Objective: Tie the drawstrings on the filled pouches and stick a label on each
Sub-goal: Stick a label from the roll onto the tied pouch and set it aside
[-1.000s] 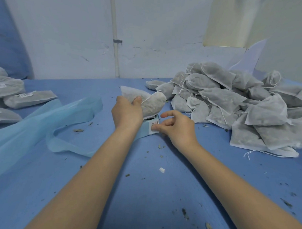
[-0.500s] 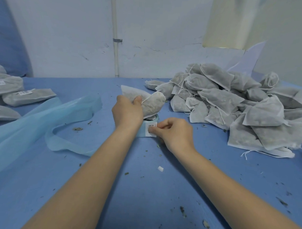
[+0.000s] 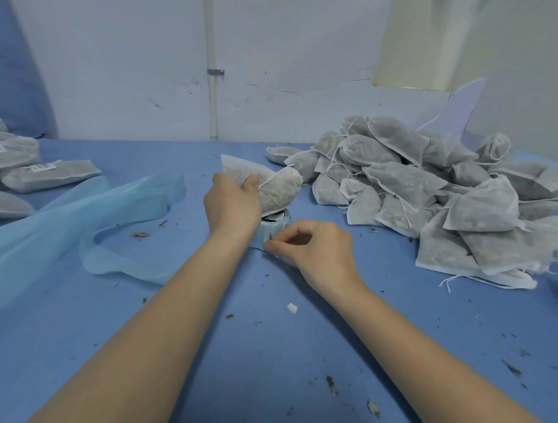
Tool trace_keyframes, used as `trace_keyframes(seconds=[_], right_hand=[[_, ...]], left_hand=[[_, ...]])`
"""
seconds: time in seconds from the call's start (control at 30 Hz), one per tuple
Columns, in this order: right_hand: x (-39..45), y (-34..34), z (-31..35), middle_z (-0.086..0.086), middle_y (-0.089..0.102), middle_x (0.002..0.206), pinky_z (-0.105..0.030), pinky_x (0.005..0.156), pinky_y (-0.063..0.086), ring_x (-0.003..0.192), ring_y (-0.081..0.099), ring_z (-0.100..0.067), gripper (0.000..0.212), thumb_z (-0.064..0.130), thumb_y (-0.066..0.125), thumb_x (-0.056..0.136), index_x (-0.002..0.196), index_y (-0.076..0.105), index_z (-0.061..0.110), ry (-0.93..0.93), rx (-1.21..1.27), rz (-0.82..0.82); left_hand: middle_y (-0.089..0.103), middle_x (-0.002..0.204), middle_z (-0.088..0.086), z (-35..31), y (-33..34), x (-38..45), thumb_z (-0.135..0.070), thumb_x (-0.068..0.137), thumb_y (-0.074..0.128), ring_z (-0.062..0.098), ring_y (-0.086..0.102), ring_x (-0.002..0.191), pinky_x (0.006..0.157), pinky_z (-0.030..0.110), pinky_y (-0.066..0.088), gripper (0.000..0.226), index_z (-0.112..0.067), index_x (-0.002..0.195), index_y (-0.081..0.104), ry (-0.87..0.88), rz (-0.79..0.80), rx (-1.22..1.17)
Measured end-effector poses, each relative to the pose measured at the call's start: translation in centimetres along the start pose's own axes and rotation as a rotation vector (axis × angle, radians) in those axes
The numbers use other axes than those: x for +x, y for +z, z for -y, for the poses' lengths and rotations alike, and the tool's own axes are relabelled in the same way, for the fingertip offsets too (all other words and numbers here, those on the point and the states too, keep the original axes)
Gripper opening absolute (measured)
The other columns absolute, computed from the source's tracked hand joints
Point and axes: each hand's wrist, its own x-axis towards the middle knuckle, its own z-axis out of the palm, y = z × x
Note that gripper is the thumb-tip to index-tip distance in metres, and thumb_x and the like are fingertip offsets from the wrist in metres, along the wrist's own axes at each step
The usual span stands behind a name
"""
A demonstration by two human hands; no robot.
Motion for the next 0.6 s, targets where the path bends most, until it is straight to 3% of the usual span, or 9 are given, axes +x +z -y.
trace_keyframes(seconds=[0.13,0.23,0.3,0.37,0.43,0.5,0.6], right_hand=[[-0.4,-0.5,0.2,0.007,0.070,0.065,-0.008,0.057,0.039,0.061,0.060,-0.004,0.012,0.025,0.084,0.071,0.066,0.075,0.020,-0.028,0.009,0.067],[-0.7,-0.8,0.3,0.002,0.070,0.078,-0.018,0.072,0.045,0.083,0.063,-0.017,0.015,0.026,0.086,0.068,0.063,0.073,0.024,-0.036,0.027,0.141],[-0.7,-1.5,0.5,0.007,0.068,0.085,-0.021,0.084,0.046,0.096,0.062,-0.013,0.015,0.031,0.088,0.064,0.068,0.076,0.025,0.008,0.017,0.231],[-0.4,-2.7,0.9,0.020,0.068,0.087,-0.010,0.082,0.043,0.103,0.061,-0.002,0.017,0.036,0.088,0.062,0.071,0.076,0.029,0.035,0.045,0.313],[0.1,-4.1,1.4,0.032,0.065,0.089,-0.001,0.074,0.039,0.098,0.060,0.008,0.017,0.039,0.086,0.064,0.069,0.073,0.030,-0.011,0.100,0.260],[0.6,-5.2,1.6,0.027,0.062,0.100,0.001,0.077,0.036,0.099,0.054,0.013,0.017,0.042,0.083,0.065,0.068,0.070,0.030,-0.076,0.161,0.127],[0.9,-6.1,1.6,0.017,0.049,0.123,-0.019,0.099,0.038,0.124,0.043,0.002,0.014,0.037,0.082,0.069,0.066,0.068,0.036,-0.146,0.200,0.011]], left_hand=[[0.058,0.118,0.019,0.1,0.0,0.0,-0.032,0.095,0.051,0.033,0.053,0.109,0.065,0.024,0.026,0.039,0.002,0.115,0.048,0.013,-0.005,0.014],[0.058,0.118,0.020,0.1,0.0,-0.1,-0.032,0.095,0.051,0.034,0.053,0.109,0.067,0.025,0.027,0.040,0.002,0.115,0.048,0.018,-0.012,0.020],[0.058,0.117,0.020,0.1,-0.1,0.0,-0.033,0.095,0.051,0.034,0.053,0.108,0.068,0.027,0.028,0.039,0.002,0.113,0.049,0.018,-0.013,0.011],[0.059,0.113,0.019,0.2,-0.4,-0.1,-0.032,0.094,0.052,0.031,0.053,0.100,0.064,0.024,0.025,0.035,-0.001,0.109,0.049,0.053,-0.015,0.014],[0.058,0.101,0.013,0.1,-0.6,-0.2,-0.032,0.093,0.054,0.024,0.047,0.086,0.058,0.022,0.021,0.027,-0.006,0.099,0.048,0.149,-0.004,-0.009],[0.056,0.092,0.004,-0.3,-0.7,-0.6,-0.033,0.091,0.057,0.020,0.045,0.081,0.057,0.023,0.023,0.025,-0.010,0.094,0.048,0.243,0.035,-0.062],[0.058,0.082,-0.003,-0.9,-0.5,-1.5,-0.032,0.088,0.062,0.014,0.051,0.073,0.056,0.021,0.034,0.024,-0.010,0.091,0.053,0.345,0.135,-0.140]])
